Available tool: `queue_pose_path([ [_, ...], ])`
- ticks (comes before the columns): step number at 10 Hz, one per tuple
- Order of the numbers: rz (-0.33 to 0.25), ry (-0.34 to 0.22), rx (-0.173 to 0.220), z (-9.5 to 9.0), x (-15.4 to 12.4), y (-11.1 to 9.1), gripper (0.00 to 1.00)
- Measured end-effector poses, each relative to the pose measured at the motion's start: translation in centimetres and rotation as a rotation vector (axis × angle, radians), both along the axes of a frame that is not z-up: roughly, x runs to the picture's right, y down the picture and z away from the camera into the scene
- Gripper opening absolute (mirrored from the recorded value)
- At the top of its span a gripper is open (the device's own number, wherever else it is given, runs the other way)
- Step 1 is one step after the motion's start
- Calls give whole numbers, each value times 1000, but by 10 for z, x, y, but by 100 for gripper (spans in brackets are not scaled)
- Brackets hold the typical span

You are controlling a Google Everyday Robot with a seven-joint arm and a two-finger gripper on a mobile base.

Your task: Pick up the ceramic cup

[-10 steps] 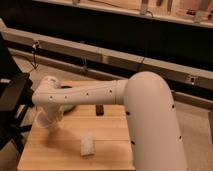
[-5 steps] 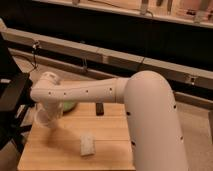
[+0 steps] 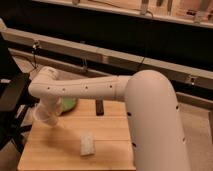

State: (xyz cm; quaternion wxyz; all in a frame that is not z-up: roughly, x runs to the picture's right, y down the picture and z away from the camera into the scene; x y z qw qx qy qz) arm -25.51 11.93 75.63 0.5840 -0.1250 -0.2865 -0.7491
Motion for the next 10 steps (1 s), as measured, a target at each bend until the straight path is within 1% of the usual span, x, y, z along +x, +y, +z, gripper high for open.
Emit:
queue_pose_path([
  [5,-1,-3,4,-5,2,-15,4],
  [10,-2,-4,7,-5,3,-24,4],
])
